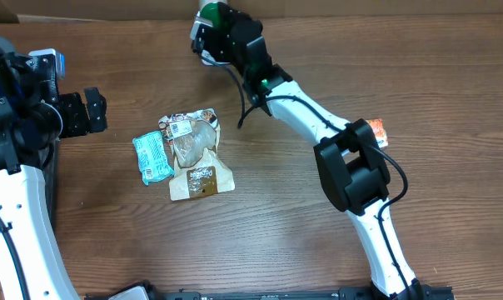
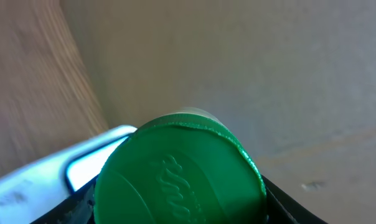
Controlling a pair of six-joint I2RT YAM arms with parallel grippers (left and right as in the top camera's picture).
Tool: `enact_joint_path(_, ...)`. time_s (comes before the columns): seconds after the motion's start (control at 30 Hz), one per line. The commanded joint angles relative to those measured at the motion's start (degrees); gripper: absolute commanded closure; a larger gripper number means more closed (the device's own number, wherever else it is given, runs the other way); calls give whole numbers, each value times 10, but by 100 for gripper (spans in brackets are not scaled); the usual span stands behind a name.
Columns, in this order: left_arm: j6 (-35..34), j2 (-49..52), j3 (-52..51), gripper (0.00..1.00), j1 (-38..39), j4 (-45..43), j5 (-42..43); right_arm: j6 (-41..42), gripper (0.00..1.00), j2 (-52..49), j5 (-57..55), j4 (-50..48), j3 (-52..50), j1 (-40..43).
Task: Scan the item barcode
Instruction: 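Hold the jar with the right gripper over the white scanner, then carry the jar right and place it beside the tissue packs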
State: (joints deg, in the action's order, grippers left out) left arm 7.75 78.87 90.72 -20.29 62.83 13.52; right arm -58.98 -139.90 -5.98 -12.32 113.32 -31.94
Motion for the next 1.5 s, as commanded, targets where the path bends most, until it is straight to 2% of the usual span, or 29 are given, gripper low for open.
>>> enact_joint_path(0.0,13,-1,5,1,1,0,7,76,53,56,19,16,14,-10)
enact_joint_path(0.1,13,-1,5,0,1,0,7,138,51,101,52,85,14,-16)
enact_joint_path(0.2,13,-1,5,0,1,0,7,276,50,173,143,217,14,-17)
enact_joint_path(0.33,13,-1,5,0,1,0,7,413,51,238,216,382,14,-12)
enact_joint_path(0.4,13,-1,5,0,1,0,7,442,51,256,217,467,14,-10)
enact_joint_path(0.63,13,-1,5,0,1,0,7,440,52,238,168,745,8,-5)
enact_joint_path(0.83,13,-1,5,0,1,0,7,445,52,212,83,795,-67,-1)
enact_joint_path(1.03,13,-1,5,0,1,0,7,450,52,204,81,779,-134,30)
enact_joint_path(1.47,13,-1,5,1,1,0,7,472,54,203,49,759,-199,137)
